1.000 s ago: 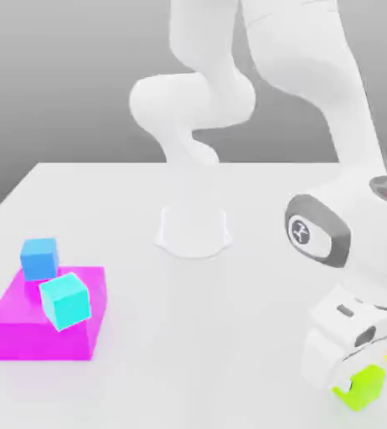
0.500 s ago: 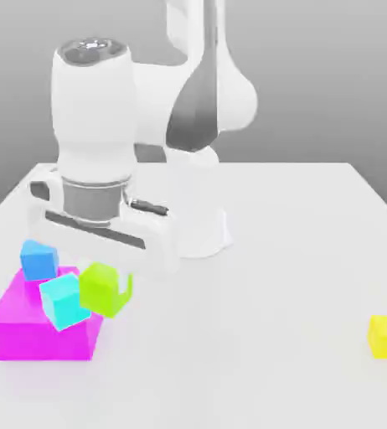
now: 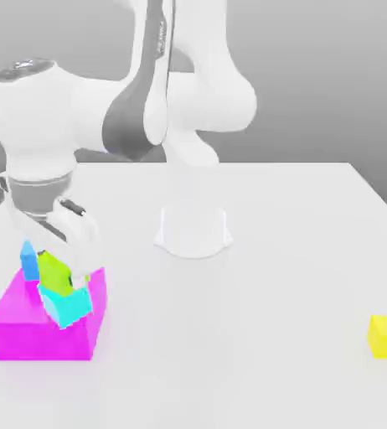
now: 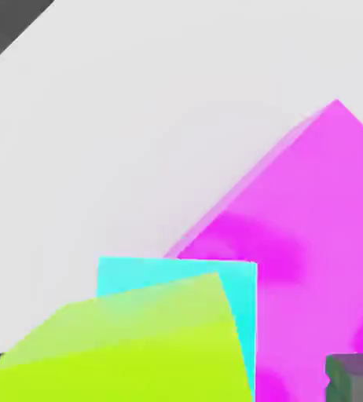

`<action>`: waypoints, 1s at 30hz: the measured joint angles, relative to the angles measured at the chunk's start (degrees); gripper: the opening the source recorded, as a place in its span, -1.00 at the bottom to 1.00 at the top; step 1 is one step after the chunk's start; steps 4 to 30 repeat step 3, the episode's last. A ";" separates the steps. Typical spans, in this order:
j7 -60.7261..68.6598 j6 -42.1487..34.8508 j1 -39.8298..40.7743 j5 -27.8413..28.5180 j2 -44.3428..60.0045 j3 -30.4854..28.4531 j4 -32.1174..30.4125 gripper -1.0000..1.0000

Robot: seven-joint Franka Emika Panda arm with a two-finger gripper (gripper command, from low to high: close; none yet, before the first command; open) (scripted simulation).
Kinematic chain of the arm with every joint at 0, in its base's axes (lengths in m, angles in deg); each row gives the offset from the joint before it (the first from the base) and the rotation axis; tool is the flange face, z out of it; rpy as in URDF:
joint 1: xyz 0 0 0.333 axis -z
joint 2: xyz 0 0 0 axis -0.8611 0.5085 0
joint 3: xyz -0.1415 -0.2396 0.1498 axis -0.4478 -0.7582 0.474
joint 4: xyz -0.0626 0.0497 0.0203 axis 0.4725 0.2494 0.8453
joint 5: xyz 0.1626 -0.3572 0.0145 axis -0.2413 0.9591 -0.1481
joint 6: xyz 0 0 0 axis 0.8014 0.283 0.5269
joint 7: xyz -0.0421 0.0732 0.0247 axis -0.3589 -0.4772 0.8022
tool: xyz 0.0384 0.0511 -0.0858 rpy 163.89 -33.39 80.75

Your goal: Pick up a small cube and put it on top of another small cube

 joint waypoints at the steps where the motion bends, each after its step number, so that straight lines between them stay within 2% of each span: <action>1: -0.21 -2.10 0.10 0.27 -1.63 0.12 0.48 1.00; 3: -0.65 -6.80 0.39 0.81 -5.28 0.44 1.55 1.00; 30: -0.65 -6.80 0.39 0.81 -5.28 0.44 1.55 1.00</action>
